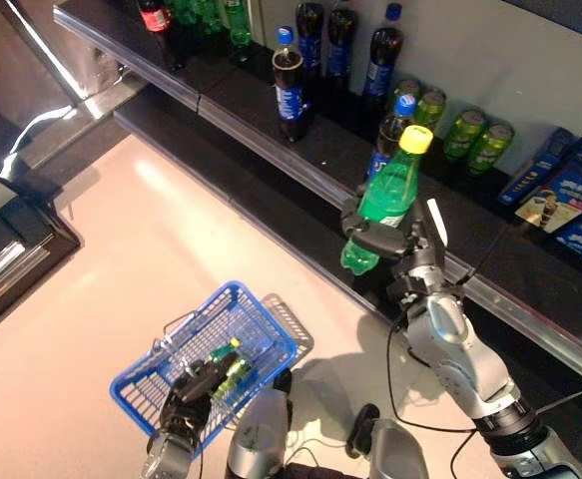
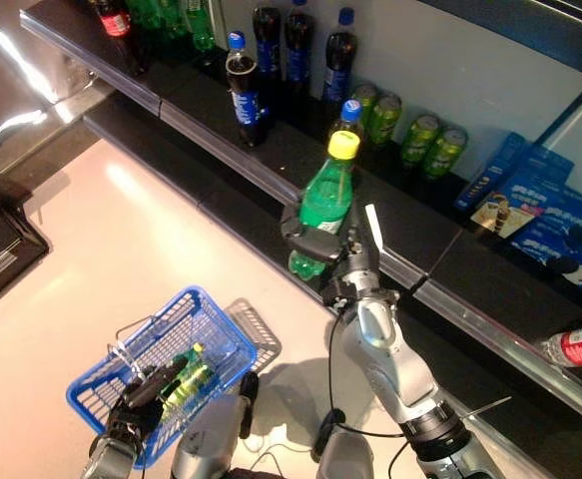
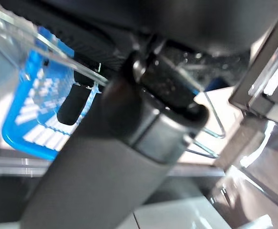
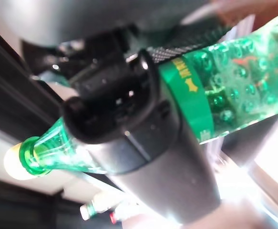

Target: Pick up the drink and place into the basket.

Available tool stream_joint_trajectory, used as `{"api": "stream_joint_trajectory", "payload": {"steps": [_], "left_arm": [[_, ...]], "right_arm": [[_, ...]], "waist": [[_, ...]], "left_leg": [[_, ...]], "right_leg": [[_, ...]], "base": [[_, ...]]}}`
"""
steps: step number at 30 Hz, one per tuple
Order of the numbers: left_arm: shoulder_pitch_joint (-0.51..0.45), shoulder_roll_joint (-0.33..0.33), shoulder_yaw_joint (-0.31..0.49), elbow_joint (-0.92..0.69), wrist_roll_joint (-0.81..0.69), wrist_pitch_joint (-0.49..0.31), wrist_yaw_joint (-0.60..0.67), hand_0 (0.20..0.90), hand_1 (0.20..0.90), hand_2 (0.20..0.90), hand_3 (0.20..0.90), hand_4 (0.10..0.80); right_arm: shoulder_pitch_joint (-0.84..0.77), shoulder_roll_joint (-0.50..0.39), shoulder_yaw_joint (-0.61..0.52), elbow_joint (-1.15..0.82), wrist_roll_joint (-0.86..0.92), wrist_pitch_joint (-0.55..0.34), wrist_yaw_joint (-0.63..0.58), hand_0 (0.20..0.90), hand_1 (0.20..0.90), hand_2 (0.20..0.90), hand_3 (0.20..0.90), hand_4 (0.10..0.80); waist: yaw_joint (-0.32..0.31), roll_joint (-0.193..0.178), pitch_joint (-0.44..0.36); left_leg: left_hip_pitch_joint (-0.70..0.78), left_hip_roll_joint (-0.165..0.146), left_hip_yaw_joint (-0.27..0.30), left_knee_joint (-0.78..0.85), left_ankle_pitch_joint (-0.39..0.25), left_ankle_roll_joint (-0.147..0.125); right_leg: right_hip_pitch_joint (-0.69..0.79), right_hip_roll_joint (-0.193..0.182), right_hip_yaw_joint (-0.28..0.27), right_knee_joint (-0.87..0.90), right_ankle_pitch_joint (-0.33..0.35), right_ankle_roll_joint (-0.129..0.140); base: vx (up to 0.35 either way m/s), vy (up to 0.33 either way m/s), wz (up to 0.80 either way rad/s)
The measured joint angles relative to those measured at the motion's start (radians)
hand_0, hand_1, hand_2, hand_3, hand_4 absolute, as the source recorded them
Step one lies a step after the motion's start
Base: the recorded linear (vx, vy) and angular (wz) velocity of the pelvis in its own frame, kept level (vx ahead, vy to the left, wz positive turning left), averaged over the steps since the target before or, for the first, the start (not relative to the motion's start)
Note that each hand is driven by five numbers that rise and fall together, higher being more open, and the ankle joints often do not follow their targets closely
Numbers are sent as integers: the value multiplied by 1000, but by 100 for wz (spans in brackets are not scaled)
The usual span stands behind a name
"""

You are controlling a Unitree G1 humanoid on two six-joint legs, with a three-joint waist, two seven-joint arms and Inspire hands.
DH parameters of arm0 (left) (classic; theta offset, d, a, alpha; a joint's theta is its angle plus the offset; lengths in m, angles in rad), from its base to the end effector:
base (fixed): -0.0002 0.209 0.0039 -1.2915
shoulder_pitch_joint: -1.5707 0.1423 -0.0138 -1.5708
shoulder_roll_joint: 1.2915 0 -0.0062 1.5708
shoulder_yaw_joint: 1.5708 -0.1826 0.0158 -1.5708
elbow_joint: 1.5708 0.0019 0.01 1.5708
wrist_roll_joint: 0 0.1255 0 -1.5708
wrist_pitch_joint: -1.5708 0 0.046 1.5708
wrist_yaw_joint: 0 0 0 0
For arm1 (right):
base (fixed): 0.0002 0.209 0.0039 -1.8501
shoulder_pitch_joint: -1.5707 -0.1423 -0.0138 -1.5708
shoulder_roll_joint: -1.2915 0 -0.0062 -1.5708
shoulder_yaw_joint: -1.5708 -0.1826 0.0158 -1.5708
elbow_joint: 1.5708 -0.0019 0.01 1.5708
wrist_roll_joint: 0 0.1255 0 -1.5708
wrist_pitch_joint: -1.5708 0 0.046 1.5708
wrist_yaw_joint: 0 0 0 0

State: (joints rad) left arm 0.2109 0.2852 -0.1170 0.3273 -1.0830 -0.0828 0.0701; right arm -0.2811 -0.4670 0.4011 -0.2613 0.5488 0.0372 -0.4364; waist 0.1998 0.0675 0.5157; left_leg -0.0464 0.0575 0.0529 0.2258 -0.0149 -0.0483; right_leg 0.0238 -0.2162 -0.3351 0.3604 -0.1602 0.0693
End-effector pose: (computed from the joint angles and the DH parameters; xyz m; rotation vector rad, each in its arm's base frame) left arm 0.1206 0.2094 -0.0328 -0.7423 0.4539 0.3498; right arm 0.2153 -0.1350 0.1243 0.1111 -0.2337 0.1339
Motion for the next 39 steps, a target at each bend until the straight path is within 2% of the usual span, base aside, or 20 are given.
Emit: {"api": "stream_joint_trajectory", "payload": {"steps": [8,11,19,23,30,39], "left_arm": [[-12,46,-39,-177,-1,53,-21,300,300,300,200,100],[-18,84,-64,-242,-1,81,-29,300,300,300,200,100],[-23,101,-86,-359,-2,147,-98,300,300,300,200,100],[-27,139,-91,-410,-3,180,-144,300,300,300,200,100],[-64,201,-106,-438,-3,257,-236,300,300,300,200,100],[-106,242,-127,-439,-3,297,-337,300,300,300,200,100]], "right_arm": [[-6,11,63,-2,0,26,-20,300,300,300,200,100],[-12,33,85,11,0,27,-51,300,300,300,200,100],[-45,96,150,69,-1,28,-106,300,300,300,200,100],[-68,123,177,150,-1,43,-129,300,300,300,200,100],[-87,170,199,286,-18,53,-161,300,300,300,200,100],[-92,221,244,408,-45,57,-178,300,300,300,200,100]], "waist": [[58,-1,-4],[74,-1,-4],[126,-2,-5],[149,-5,-6],[185,-6,-7],[205,-10,-9]], "left_leg": [[-17,-14,-57,-34,35,-7],[-18,-17,-84,-36,38,-11],[-27,-31,-117,-37,39,-12],[-33,-36,-132,-38,39,-13],[-43,-50,-152,-39,39,-13],[-43,-70,-166,-52,44,-5]], "right_leg": [[10,-1,-47,-17,-8,3],[23,-2,-73,-19,-19,3],[29,-8,-82,-15,-35,10],[33,-12,-100,-15,-42,11],[33,-20,-106,-14,-51,19],[40,-38,-124,-15,-58,31]], "base": [[-31,-34,23],[-10,-39,25],[-2,-27,12],[3,-2,13],[12,8,8],[19,22,7]]}}
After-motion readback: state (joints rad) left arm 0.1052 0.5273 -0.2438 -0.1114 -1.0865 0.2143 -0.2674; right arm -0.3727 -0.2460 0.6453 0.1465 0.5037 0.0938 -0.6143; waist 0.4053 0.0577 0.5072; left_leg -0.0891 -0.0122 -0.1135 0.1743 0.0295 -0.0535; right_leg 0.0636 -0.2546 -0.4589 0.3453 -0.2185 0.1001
